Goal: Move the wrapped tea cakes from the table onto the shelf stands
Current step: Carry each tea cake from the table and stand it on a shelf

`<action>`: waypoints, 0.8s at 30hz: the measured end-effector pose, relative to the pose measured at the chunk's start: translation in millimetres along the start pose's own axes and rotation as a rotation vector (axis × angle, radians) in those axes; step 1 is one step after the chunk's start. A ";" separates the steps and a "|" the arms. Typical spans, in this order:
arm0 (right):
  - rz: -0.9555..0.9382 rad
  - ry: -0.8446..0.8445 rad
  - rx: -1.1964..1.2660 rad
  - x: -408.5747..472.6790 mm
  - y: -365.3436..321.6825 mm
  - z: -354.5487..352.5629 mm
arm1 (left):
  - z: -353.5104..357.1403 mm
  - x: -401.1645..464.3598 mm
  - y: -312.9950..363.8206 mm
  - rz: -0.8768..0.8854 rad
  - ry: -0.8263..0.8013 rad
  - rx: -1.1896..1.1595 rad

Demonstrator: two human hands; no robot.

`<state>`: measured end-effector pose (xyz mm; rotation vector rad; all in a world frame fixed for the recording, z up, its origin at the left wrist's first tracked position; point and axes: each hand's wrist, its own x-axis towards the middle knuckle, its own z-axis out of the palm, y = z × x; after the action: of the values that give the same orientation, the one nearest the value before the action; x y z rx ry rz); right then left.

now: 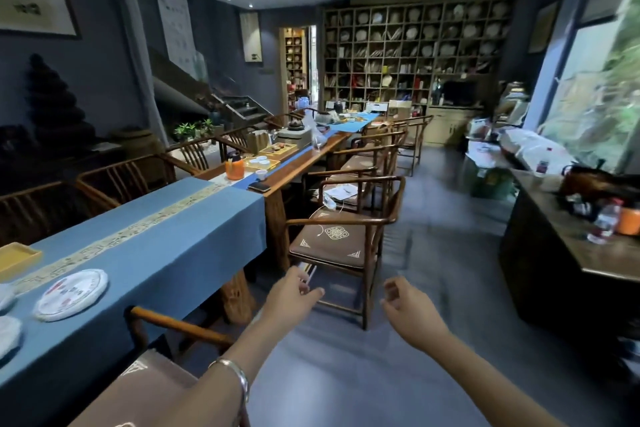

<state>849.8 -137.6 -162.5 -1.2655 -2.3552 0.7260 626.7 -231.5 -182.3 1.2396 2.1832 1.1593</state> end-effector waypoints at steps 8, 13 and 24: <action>0.049 0.014 -0.037 175.6 15.1 -12.8 | 27.8 180.5 -9.4 -0.048 -0.059 -0.034; -0.017 -0.001 0.001 278.4 8.8 13.7 | 13.7 269.2 -26.0 -0.074 -0.015 -0.005; -0.281 -0.285 0.036 530.4 -33.6 130.2 | -41.5 408.4 -121.1 -0.339 0.277 0.084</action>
<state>477.1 260.7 -205.7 -0.8347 -2.6586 0.8989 314.1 57.6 -225.4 0.7284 2.5424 1.1592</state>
